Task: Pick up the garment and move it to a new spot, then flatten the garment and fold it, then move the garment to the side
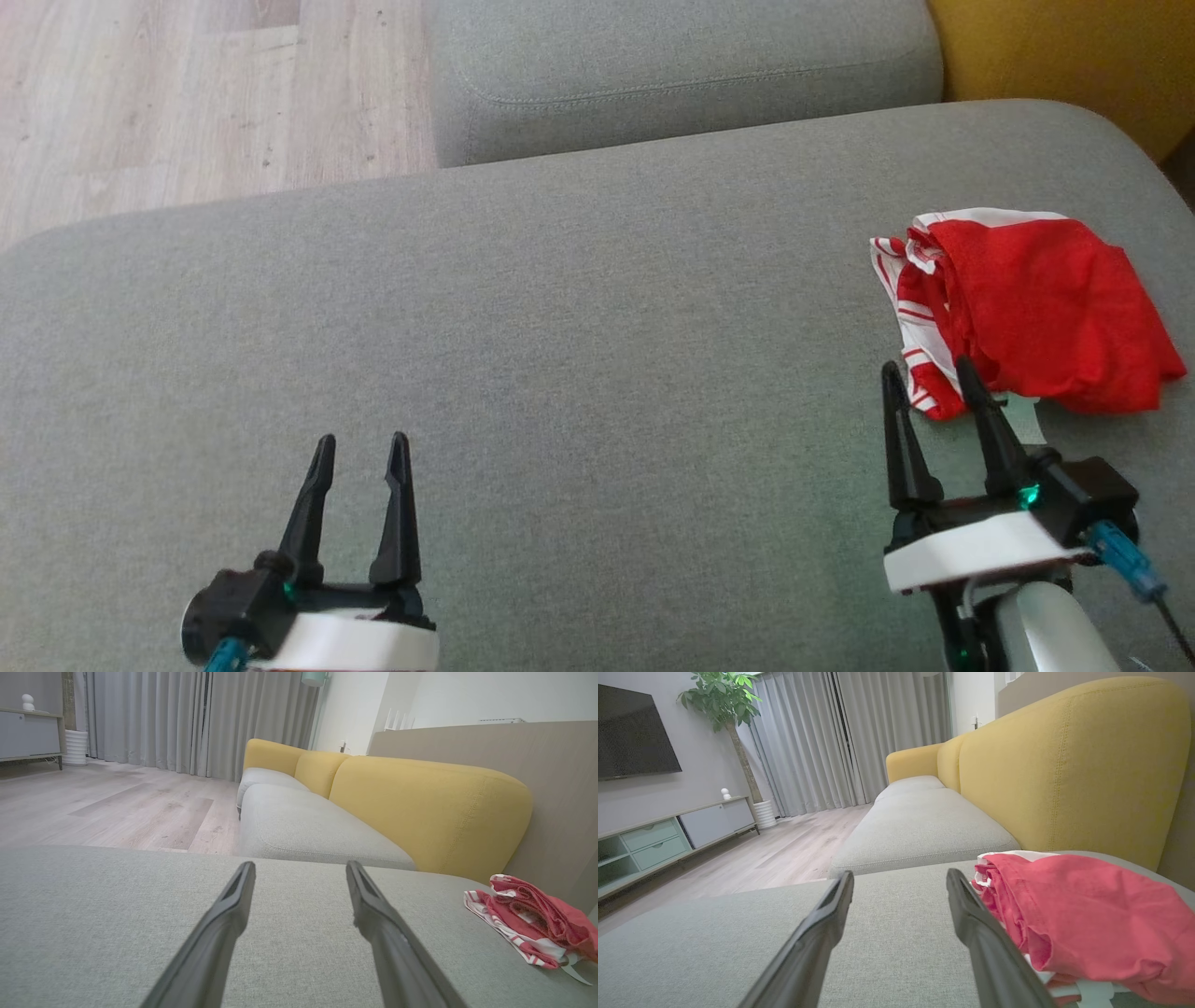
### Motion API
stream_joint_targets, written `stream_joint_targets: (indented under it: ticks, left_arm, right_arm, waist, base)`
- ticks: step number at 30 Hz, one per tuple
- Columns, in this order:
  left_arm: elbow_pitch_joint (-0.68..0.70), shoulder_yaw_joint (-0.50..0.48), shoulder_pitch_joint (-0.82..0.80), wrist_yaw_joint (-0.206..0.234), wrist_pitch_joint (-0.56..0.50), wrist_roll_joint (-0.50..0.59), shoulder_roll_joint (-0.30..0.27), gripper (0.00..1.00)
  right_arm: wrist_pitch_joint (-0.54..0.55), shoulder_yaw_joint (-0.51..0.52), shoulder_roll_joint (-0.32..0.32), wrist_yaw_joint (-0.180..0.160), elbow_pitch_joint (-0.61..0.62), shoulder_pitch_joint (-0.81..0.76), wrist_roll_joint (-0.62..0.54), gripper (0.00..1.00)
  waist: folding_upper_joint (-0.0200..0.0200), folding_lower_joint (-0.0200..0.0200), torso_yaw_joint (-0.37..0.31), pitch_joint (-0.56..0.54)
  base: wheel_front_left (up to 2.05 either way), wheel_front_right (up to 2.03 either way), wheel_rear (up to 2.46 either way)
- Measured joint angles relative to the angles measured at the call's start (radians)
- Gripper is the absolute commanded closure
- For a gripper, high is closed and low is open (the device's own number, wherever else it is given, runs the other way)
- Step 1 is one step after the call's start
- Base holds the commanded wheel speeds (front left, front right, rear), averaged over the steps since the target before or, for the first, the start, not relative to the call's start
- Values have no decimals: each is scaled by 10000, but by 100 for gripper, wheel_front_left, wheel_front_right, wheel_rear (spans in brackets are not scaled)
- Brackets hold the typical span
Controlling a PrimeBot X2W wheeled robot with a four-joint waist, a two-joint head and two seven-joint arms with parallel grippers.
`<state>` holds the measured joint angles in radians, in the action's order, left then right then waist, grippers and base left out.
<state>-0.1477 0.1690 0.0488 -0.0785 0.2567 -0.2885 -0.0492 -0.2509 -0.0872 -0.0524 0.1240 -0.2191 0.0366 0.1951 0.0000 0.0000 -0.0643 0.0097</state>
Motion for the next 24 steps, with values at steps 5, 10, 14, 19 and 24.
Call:
stream_joint_targets:
  ticks: [5, 10, 14, 19, 24]
  left_arm:
    - [46, -33, -2, 29, 0, 2, 2, 0]
    - [144, -84, -3, 173, 0, -44, 0, 0]
    - [150, -84, -2, 180, 0, -207, 0, 0]
    - [140, -96, -2, 215, 0, -232, 2, 0]
    - [-539, -63, 218, 259, -4, -267, 8, 100]
  right_arm:
    - [0, -123, 4, 0, 115, 0, -2, 0]
    - [0, -163, 4, 0, 136, 0, -23, 0]
    - [0, -192, 4, 0, 150, 0, -21, 0]
    - [0, -203, 6, 0, 159, -2, -15, 0]
    - [17, -251, 8, -4, -504, -313, -13, 100]
  waist:
    - [0, 0, -13, -5]
    - [0, 0, -24, -10]
    - [0, 0, -39, 1]
    - [0, 0, -52, 29]
    - [0, 0, -53, 34]
  base:
    - [0, 0, 0]
    - [0, 0, 0]
    - [0, 0, 0]
    - [0, 0, 0]
    - [0, 0, 0]
